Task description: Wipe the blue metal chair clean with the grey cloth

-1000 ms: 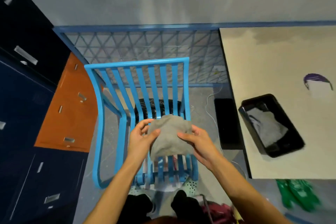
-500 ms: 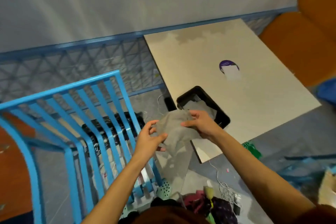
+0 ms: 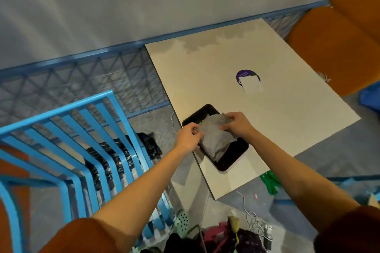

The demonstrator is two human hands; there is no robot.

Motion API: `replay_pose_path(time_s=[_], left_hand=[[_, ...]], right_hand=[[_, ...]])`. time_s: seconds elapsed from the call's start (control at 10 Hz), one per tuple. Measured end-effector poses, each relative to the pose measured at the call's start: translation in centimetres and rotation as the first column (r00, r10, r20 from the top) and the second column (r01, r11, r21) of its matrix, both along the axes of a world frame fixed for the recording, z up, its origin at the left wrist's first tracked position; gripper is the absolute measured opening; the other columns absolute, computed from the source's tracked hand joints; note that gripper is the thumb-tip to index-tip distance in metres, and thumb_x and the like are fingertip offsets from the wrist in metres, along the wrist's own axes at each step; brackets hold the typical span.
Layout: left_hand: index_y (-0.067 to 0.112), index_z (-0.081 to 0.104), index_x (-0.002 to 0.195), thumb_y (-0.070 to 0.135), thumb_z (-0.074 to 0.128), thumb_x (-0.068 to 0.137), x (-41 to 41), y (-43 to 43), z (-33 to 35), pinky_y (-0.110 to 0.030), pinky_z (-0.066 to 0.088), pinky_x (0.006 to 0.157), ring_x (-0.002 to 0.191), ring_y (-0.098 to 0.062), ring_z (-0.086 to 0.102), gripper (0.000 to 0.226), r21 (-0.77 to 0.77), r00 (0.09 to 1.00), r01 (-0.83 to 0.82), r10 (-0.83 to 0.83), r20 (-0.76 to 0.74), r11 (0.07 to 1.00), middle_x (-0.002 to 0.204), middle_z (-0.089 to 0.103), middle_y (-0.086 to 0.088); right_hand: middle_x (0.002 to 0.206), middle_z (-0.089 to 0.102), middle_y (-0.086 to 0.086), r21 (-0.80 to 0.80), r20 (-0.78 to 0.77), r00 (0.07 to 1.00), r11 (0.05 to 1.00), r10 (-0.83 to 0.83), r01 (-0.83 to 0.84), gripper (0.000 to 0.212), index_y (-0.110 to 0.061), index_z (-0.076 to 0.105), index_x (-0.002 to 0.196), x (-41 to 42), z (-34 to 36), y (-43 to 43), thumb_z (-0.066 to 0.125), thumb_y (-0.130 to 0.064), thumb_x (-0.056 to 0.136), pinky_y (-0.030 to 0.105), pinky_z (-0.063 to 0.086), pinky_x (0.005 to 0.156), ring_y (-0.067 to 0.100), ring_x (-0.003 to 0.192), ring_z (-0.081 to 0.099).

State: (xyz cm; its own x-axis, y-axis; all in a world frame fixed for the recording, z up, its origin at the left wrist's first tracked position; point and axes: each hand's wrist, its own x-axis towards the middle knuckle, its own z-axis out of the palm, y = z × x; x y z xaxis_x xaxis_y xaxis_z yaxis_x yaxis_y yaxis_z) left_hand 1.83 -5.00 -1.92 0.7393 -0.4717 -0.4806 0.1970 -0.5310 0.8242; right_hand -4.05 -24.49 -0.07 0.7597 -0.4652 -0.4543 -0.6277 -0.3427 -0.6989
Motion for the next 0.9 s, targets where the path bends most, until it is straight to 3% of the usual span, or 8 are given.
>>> replay_pose_path(time_s=[0.1, 0.2, 0.3, 0.4, 0.5, 0.7, 0.8, 0.9], left_hand=[[0.011, 0.061, 0.123, 0.016, 0.064, 0.095, 0.0, 0.3, -0.3, -0.038, 0.058, 0.086, 0.103, -0.027, 0.066, 0.028, 0.046, 0.999, 0.051, -0.052, 0.015, 0.998, 0.113, 0.065, -0.006], [0.013, 0.061, 0.125, 0.013, 0.063, 0.094, 0.0, 1.1, -0.4, -0.029, 0.051, 0.089, 0.108, -0.025, 0.063, 0.031, 0.093, 0.992, 0.091, -0.099, 0.082, 0.991, 0.124, 0.063, -0.002], [0.013, 0.062, 0.126, 0.009, 0.062, 0.094, -0.5, 2.2, -0.8, -0.012, 0.047, 0.077, 0.101, -0.016, 0.063, 0.032, 0.062, 0.993, 0.074, -0.079, 0.092, 0.995, 0.122, 0.061, 0.003], [0.014, 0.065, 0.121, 0.008, 0.062, 0.094, -0.9, 3.5, -1.2, -0.01, 0.045, 0.077, 0.096, -0.013, 0.064, 0.028, 0.038, 0.995, 0.051, -0.054, 0.084, 0.998, 0.115, 0.063, 0.005], [0.015, 0.069, 0.11, 0.004, 0.061, 0.092, -1.1, 4.9, -1.6, -0.023, 0.047, 0.079, 0.093, -0.014, 0.065, 0.022, 0.038, 0.998, 0.038, -0.04, 0.045, 0.999, 0.104, 0.067, 0.003], [0.019, 0.067, 0.101, 0.01, 0.058, 0.097, -0.9, 8.5, -1.7, -0.015, 0.044, 0.063, 0.088, -0.015, 0.065, 0.013, -0.004, 0.999, -0.028, 0.028, 0.021, 1.0, 0.093, 0.066, 0.007], [0.018, 0.067, 0.101, 0.012, 0.059, 0.097, -0.6, 10.5, -1.4, -0.013, 0.047, 0.068, 0.084, -0.015, 0.066, 0.011, -0.045, 0.999, -0.053, 0.054, 0.005, 0.998, 0.093, 0.069, 0.001], [0.02, 0.066, 0.101, 0.011, 0.058, 0.098, -0.2, 12.1, -1.2, -0.021, 0.051, 0.072, 0.081, -0.014, 0.069, 0.013, -0.098, 0.997, -0.074, 0.072, -0.025, 0.992, 0.096, 0.072, -0.002]], right_hand=[[0.101, 0.065, 0.006, -0.126, -0.077, 0.994, 0.988, 0.079, -0.089, 0.043, -0.006, 0.069, 0.116, 0.0, -1.3, -0.2, 0.071, -0.003, 0.073, 0.021, 0.042, 0.071, 0.021, 0.097, 0.06], [0.129, 0.061, 0.012, -0.268, -0.123, 0.965, 0.929, 0.231, -0.256, 0.06, -0.01, 0.056, 0.136, -0.2, -1.7, 0.9, 0.061, -0.001, 0.076, 0.026, 0.046, 0.085, 0.029, 0.115, 0.057], [0.15, 0.035, 0.018, -0.44, -0.139, 0.909, 0.798, 0.393, -0.412, 0.069, -0.013, 0.038, 0.148, -1.1, -2.4, 3.3, 0.058, -0.005, 0.083, 0.04, 0.038, 0.109, 0.035, 0.134, 0.038], [0.142, 0.042, 0.018, -0.517, -0.184, 0.82, 0.655, 0.542, -0.55, 0.048, -0.015, 0.053, 0.137, -2.2, -4.2, 5.4, 0.055, -0.011, 0.089, 0.045, 0.043, 0.101, 0.036, 0.127, 0.044], [0.131, 0.049, 0.015, -0.324, -0.35, 0.718, 0.641, 0.602, -0.696, 0.036, -0.015, 0.059, 0.133, -2.4, -5.1, 6.5, 0.044, -0.02, 0.101, 0.039, 0.045, 0.097, 0.032, 0.115, 0.053], [0.108, 0.067, 0.013, -0.353, -0.176, 0.839, 0.763, 0.515, -0.542, 0.039, -0.01, 0.058, 0.131, -0.1, -4.0, 6.7, 0.045, 0.001, 0.095, 0.033, 0.05, 0.084, 0.025, 0.092, 0.063], [0.116, 0.066, 0.019, -0.352, -0.192, 0.833, 0.756, 0.519, -0.552, 0.03, 0.001, 0.058, 0.125, 0.2, -4.3, 7.7, 0.047, 0.0, 0.097, 0.032, 0.045, 0.094, 0.03, 0.104, 0.062], [0.113, 0.067, 0.017, -0.338, -0.293, 0.799, 0.724, 0.526, -0.601, 0.028, 0.0, 0.063, 0.119, 0.7, -3.7, 8.6, 0.045, -0.003, 0.098, 0.03, 0.045, 0.091, 0.032, 0.107, 0.062]])
